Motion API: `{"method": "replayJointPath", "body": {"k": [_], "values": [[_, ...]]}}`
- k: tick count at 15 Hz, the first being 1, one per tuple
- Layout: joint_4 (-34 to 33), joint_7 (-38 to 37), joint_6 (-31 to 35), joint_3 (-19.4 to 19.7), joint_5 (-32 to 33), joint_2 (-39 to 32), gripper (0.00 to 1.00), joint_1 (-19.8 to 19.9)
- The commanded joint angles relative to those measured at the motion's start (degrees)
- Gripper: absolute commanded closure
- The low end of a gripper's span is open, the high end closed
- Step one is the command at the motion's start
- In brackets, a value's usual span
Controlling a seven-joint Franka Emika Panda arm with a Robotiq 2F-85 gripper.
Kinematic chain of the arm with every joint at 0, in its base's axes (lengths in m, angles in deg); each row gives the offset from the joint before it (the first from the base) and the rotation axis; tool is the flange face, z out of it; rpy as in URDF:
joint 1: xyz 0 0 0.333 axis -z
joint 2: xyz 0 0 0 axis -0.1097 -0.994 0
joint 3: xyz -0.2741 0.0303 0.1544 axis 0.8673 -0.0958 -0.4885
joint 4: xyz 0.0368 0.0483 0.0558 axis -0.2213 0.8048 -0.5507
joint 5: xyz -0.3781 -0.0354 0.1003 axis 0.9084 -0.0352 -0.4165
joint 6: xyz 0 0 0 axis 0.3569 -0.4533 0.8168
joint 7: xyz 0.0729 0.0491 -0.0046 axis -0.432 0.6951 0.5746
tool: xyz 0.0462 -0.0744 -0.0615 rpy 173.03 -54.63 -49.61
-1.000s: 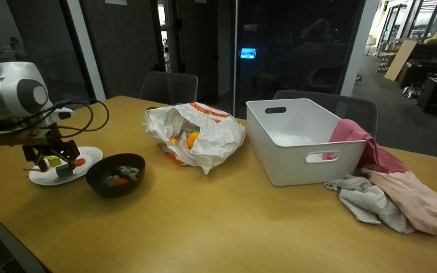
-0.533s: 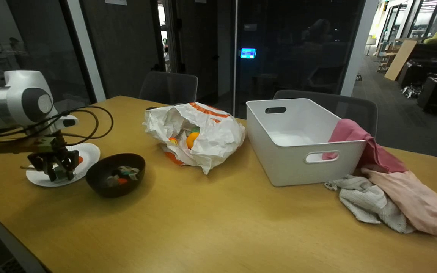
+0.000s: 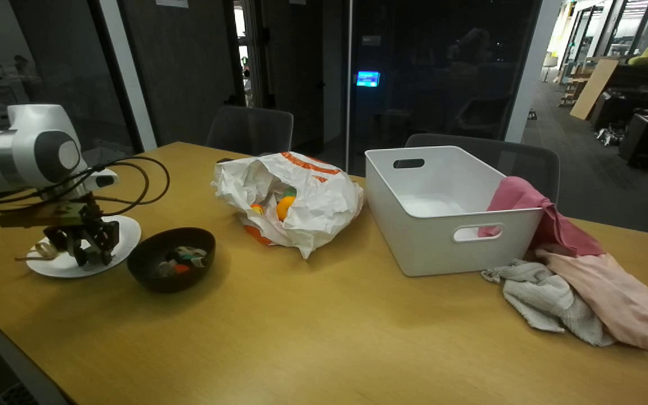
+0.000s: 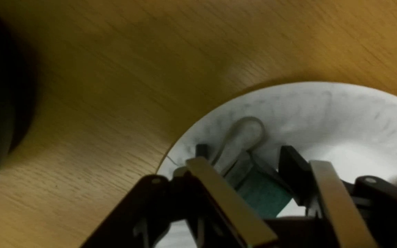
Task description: Remove the blocks and ring from the white plate and put them in the black bowl.
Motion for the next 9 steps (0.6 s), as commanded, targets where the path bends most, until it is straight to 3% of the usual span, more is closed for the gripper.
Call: {"method": "replayJointPath", "body": {"k": [1, 3, 4, 9], "values": [[1.6, 1.5, 1.6, -0.7, -1.2, 1.7, 0.76, 0.8], [1.6, 1.4, 1.6, -0.7, -1.0, 1.9, 0.91, 0.8], [1.6, 1.1, 1.5, -0.6, -0.5, 2.1, 0.86, 0.7], [1.1, -1.5, -0.1, -0.5, 6.3, 6.6, 0.86, -0.6]]}}
